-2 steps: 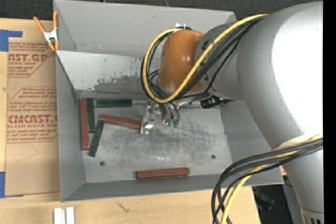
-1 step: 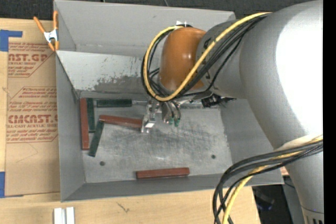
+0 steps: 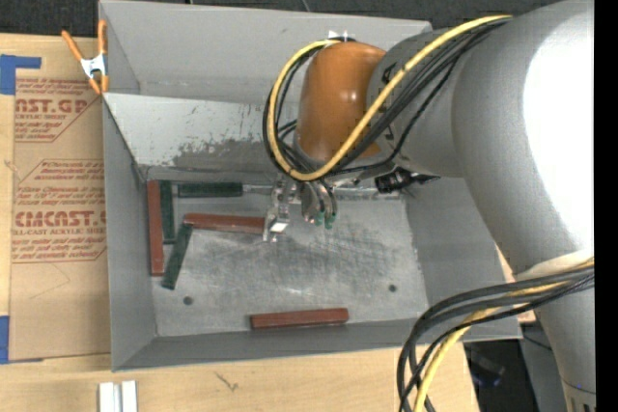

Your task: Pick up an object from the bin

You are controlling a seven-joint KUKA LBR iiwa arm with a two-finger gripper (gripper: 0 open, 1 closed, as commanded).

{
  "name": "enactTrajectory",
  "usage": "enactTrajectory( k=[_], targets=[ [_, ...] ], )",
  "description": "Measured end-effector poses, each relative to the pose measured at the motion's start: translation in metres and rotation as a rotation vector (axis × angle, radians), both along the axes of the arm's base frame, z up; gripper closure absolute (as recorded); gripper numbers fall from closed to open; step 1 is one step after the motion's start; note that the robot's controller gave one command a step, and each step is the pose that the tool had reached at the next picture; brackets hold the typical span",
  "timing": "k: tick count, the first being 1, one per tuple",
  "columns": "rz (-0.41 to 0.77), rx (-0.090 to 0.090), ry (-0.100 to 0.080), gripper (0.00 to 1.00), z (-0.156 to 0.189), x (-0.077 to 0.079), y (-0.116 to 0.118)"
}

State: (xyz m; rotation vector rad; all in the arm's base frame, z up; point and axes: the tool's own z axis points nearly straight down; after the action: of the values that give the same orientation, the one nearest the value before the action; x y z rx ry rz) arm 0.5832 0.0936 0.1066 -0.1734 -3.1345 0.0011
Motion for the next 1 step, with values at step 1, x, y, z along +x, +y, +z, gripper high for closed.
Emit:
enactTrajectory(
  k=[1],
  targets=[
    [0.000,0.000,0.004,1.00,0.0256,-0.0008,0.0000]
  ],
)
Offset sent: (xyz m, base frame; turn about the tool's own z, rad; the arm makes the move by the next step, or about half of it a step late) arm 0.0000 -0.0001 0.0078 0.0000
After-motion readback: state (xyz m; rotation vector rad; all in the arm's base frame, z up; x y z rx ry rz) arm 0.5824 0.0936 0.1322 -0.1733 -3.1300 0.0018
